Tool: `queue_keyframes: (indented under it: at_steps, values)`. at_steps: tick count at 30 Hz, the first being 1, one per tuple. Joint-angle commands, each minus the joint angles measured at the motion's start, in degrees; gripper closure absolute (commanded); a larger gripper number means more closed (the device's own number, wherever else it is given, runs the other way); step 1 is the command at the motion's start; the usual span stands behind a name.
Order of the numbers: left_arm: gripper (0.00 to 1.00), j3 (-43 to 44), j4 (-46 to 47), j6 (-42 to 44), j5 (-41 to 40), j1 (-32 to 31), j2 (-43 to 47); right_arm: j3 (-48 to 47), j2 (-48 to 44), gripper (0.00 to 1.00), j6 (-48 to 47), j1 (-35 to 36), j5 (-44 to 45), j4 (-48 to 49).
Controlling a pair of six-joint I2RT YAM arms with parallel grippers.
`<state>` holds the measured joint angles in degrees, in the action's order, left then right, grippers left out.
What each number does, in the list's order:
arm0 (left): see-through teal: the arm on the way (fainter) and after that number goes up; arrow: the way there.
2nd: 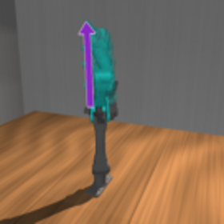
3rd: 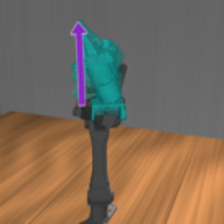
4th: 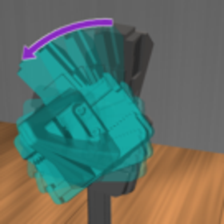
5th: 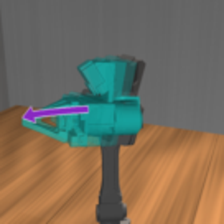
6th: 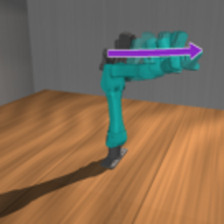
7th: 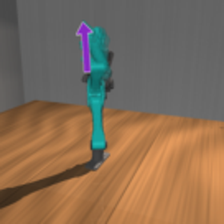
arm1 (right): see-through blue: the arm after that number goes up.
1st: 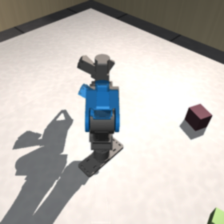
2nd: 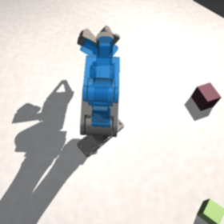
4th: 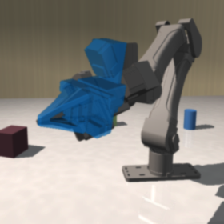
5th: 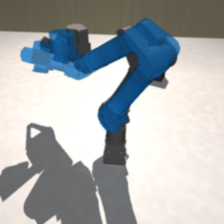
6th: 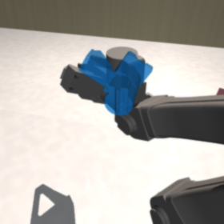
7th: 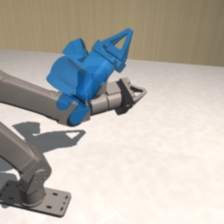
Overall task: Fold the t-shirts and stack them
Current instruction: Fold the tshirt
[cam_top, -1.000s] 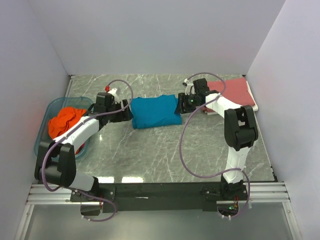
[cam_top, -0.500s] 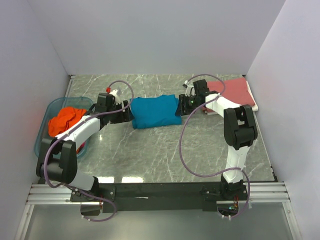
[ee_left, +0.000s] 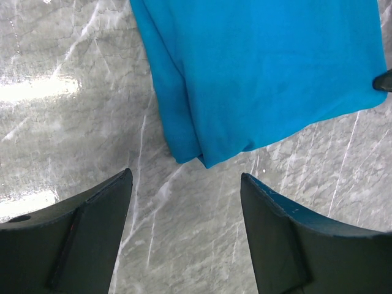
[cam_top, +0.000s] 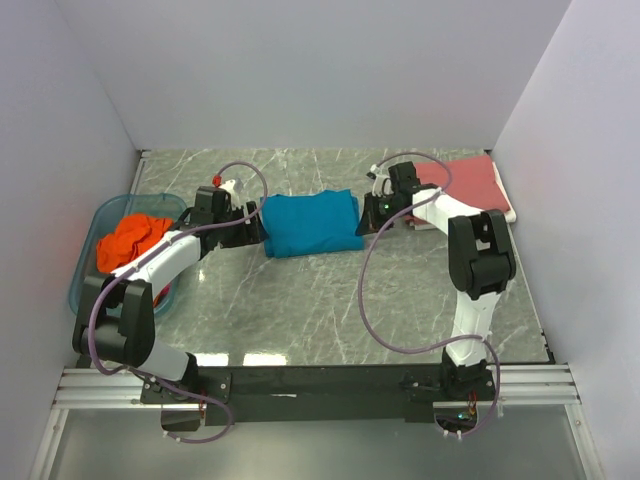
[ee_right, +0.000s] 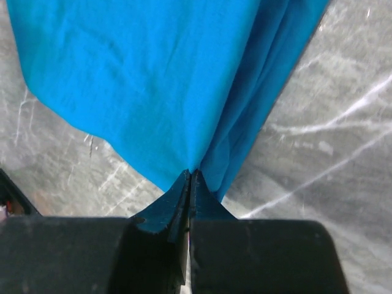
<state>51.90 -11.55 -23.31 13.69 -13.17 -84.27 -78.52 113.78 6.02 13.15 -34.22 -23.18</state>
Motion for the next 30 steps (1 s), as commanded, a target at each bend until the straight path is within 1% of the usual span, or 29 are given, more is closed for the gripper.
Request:
queue_keyframes:
  at_steps: [1, 4, 11, 14, 18, 20, 24, 25, 27, 28, 29, 30]
  values:
    - [0.24, 1.36, 1.09, -0.07, 1.16, 0.07, 0.16, 1.61, -6.45, 1.0, -1.1, -0.84, -2.52, 0.15]
    - [0.24, 1.36, 1.09, -0.07, 1.33, 0.16, 0.16, 3.46, -8.82, 1.0, -1.19, -0.93, -4.01, 0.33]
    - [0.24, 0.92, 1.36, -0.07, 1.95, 0.07, 0.33, 6.62, -10.94, 1.0, -2.68, -0.93, -6.74, -0.99]
    - [0.25, 1.18, 2.32, -0.42, 4.14, 0.07, -0.54, 7.41, -10.51, 1.0, -3.21, -0.93, -6.92, -1.69]
    - [0.3, 3.38, 1.88, 0.02, 6.96, 0.07, -2.91, 6.71, -7.96, 1.0, -4.61, -0.93, -7.18, -5.2]
    - [0.3, 3.91, 1.44, 0.28, 7.4, 0.07, -3.71, 8.37, -8.57, 1.0, -4.97, -0.93, -7.79, -4.77]
    - [0.3, 3.56, 1.09, 1.07, 7.31, 0.07, -3.8, 10.4, -9.36, 0.99, -10.22, -0.93, -9.29, -6.61]
    - [0.3, 3.56, 1.09, 1.16, 7.4, 0.16, -3.8, 10.49, -8.93, 0.93, -11.37, -0.93, -9.64, -7.49]
    - [0.3, 3.73, 0.65, 1.69, 7.14, 0.16, -3.8, 10.23, -8.49, 0.88, -13.74, -1.1, -8.42, -10.3]
    - [0.3, 4.17, 0.3, 1.78, 6.96, 0.07, -3.8, 10.06, -8.66, 0.79, -14.63, -1.19, -7.89, -11.0]
    - [0.3, 4.52, -0.13, 2.04, 6.18, 0.16, -3.88, 9.53, -8.92, 0.75, -16.98, -1.54, -7.19, -12.49]
    - [0.3, 5.83, -0.31, 2.13, 5.56, 0.16, -4.15, 9.09, -10.05, 0.66, -18.14, -2.33, -6.83, -12.85]
